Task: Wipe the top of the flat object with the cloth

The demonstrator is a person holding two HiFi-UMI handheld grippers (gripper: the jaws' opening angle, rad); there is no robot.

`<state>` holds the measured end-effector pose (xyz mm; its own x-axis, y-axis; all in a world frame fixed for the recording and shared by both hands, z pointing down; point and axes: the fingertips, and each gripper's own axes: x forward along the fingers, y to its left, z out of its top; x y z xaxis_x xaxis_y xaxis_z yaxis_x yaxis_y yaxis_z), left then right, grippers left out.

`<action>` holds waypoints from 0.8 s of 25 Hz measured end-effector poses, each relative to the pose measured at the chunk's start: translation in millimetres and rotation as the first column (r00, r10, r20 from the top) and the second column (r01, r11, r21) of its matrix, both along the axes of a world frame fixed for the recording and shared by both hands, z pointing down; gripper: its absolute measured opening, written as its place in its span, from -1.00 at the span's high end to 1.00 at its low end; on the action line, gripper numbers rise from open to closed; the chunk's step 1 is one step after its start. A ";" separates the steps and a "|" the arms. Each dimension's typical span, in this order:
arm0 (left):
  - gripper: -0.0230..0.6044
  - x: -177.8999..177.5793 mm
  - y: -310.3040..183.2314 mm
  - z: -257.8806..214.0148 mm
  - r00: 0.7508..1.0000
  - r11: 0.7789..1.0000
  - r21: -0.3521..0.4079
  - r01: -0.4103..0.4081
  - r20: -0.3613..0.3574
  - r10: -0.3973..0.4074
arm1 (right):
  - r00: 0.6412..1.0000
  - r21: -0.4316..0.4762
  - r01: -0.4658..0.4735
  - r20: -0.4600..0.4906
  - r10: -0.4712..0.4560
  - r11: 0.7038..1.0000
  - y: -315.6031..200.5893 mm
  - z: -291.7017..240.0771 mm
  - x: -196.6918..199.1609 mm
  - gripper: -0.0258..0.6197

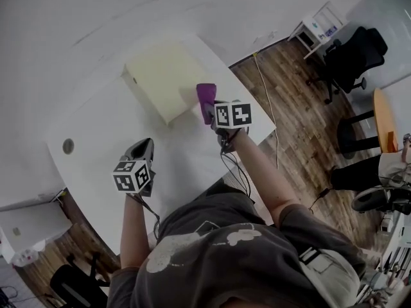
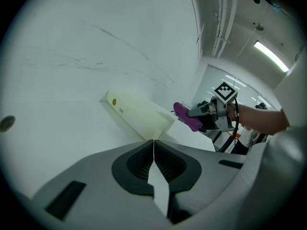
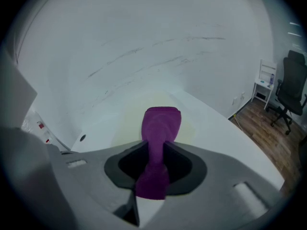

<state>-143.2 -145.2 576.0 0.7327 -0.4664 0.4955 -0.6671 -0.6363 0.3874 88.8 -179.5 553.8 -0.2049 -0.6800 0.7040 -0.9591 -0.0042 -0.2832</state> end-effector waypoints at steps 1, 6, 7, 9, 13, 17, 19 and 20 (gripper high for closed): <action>0.92 -0.9 0.8 -1.8 1.000 1.000 0.005 -0.004 -0.001 0.004 | 1.000 0.003 0.003 -0.007 -0.003 1.000 1.8 -1.5 -1.3 0.62; 0.92 5.5 1.7 -10.1 1.000 0.999 0.032 -0.002 -0.020 0.002 | 1.000 0.035 -0.001 -0.008 0.001 0.999 9.3 -8.4 0.2 0.62; 0.92 8.9 2.5 -9.5 1.000 0.999 0.033 -0.001 -0.022 0.002 | 1.000 0.043 -0.002 -0.001 0.002 0.999 11.7 -9.2 0.8 0.62; 0.92 17.1 7.1 -7.5 1.000 1.000 0.028 -0.007 -0.022 0.007 | 1.000 0.052 -0.001 0.014 0.000 0.999 20.3 -9.3 2.7 0.62; 0.92 30.6 23.5 -8.9 0.999 0.999 0.028 -0.041 -0.008 0.041 | 0.999 0.053 -0.017 0.042 0.015 0.998 48.9 -5.5 6.6 0.62; 0.92 49.0 42.2 -16.7 0.998 0.998 0.037 -0.060 -0.002 0.060 | 0.996 0.045 -0.049 0.071 0.045 0.998 81.1 -1.1 18.7 0.62; 0.92 59.1 52.9 -20.7 0.998 0.997 0.043 -0.070 0.006 0.070 | 0.996 0.047 -0.052 0.080 0.048 0.998 96.3 -1.2 23.2 0.62; 0.92 63.6 58.3 -23.4 0.997 0.996 0.047 -0.075 0.008 0.075 | 0.996 0.051 -0.049 0.082 0.045 0.998 103.2 -2.7 24.4 0.62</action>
